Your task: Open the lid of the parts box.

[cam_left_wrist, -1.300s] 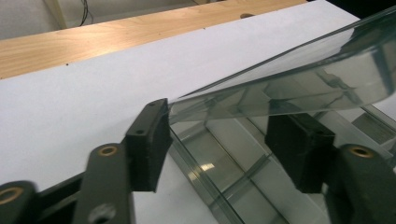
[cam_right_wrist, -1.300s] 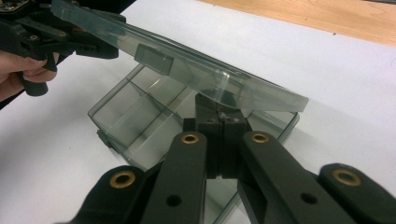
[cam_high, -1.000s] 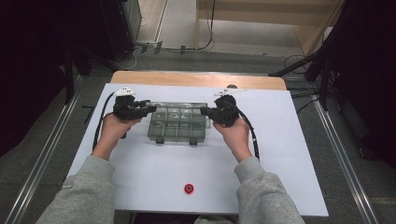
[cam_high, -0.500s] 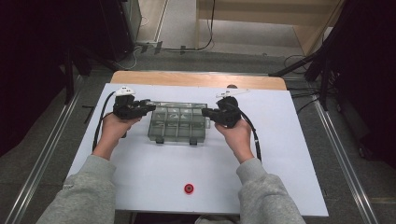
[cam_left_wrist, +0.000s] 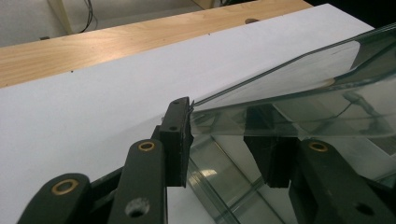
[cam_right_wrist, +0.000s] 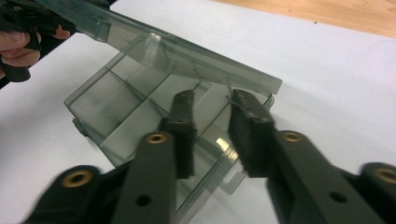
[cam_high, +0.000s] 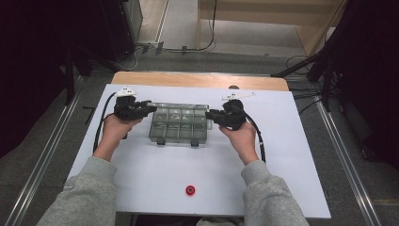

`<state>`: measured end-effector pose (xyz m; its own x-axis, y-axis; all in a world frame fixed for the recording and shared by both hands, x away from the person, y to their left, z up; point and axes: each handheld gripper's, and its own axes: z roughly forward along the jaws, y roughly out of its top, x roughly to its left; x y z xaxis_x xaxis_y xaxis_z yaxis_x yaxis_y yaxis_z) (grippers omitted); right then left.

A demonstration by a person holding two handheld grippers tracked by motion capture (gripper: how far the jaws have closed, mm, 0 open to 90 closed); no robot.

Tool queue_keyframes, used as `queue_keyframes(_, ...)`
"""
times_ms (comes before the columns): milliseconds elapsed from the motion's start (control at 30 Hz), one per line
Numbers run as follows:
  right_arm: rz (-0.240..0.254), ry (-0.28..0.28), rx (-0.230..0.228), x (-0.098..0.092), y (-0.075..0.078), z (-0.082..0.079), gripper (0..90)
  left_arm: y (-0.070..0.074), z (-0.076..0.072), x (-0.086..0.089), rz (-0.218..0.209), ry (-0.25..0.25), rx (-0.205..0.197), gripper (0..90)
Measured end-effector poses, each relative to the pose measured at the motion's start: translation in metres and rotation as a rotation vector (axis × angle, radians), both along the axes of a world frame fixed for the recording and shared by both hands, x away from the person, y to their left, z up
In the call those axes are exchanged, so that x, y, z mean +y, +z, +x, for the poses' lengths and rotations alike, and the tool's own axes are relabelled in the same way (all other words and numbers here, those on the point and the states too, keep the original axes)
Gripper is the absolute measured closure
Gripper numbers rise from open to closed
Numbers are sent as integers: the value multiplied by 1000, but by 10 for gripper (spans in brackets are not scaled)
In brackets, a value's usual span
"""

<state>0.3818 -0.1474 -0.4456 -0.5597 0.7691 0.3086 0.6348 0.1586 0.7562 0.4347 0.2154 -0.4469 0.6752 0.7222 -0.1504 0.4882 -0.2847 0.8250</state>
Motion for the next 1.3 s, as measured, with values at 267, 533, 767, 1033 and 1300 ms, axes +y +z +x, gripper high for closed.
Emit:
queue_keyframes(267, -8, -14, -51, 3, -11, 9, 509, 0, 0, 0, 2, -3, 3, 602)
queue_keyframes(533, -15, -17, -82, 9, -14, 20, 529, 0, 0, 0, -3, -3, 5, 601)
queue_keyframes(767, -12, -29, -104, 12, -13, 25, 553, 0, 1, 0, -11, 4, 7, 601)
queue_keyframes(1033, -15, -44, -105, 13, -11, 30, 563, -3, 5, 0, -27, 21, -6, 601)
queue_keyframes(1300, 5, -49, -104, 12, -12, 35, 560, -7, 9, 1, -28, 36, -4, 602)
